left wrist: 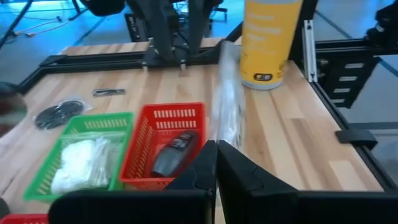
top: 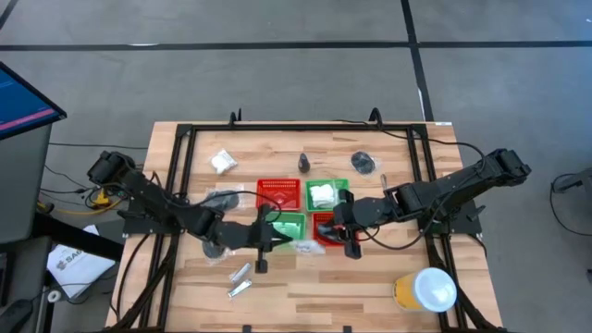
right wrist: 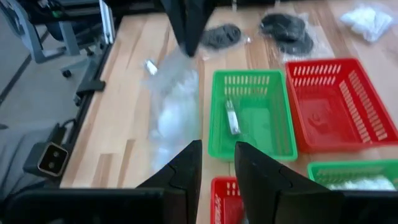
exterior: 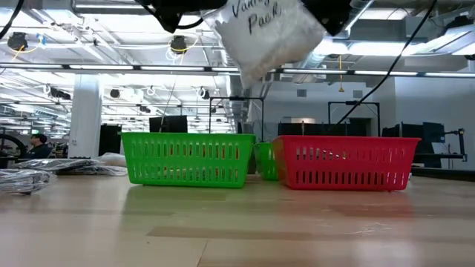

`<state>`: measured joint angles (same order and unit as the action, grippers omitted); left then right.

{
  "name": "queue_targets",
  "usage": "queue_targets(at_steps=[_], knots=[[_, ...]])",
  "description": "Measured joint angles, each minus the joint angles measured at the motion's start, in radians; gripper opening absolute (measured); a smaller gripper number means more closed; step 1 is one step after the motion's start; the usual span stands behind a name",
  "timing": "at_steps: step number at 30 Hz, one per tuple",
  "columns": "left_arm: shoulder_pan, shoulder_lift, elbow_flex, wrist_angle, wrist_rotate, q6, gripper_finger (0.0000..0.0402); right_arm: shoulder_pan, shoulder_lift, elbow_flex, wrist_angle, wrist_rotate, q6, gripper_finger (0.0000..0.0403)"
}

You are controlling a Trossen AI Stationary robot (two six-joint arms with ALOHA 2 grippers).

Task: Pick & Place Travel size toiletries
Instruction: Put the white cotton pack into the right green basket

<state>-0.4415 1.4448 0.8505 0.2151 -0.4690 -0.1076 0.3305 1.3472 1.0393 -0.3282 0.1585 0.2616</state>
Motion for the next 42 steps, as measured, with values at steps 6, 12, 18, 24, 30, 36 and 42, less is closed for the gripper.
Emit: queue_targets(at_steps=[6,12,18,24,30,36,42], knots=[[0.042,0.000,0.000,0.005,-0.003,-0.002,0.0000,-0.001,0.000,0.000,0.042,0.000,-0.007,0.0087],[0.071,0.000,0.000,0.011,-0.002,-0.002,0.0000,-0.011,0.000,0.000,0.048,0.000,-0.009,0.0089],[0.075,0.001,0.000,0.027,-0.002,-0.001,0.0000,-0.023,0.000,0.000,0.050,0.004,-0.009,0.0116],[0.075,0.001,0.000,0.028,-0.002,-0.001,0.0000,-0.053,0.000,0.000,0.053,0.005,-0.009,0.0159],[0.075,0.001,0.000,0.029,-0.002,-0.001,0.0000,-0.065,0.000,0.000,0.080,0.003,-0.057,0.0188],[0.081,0.002,0.000,0.045,-0.002,0.013,0.0000,-0.070,0.031,0.000,0.093,0.001,-0.059,0.0197],[0.101,0.002,0.000,0.107,-0.002,0.054,0.0000,-0.080,0.103,0.001,0.147,0.000,-0.062,0.0185]])
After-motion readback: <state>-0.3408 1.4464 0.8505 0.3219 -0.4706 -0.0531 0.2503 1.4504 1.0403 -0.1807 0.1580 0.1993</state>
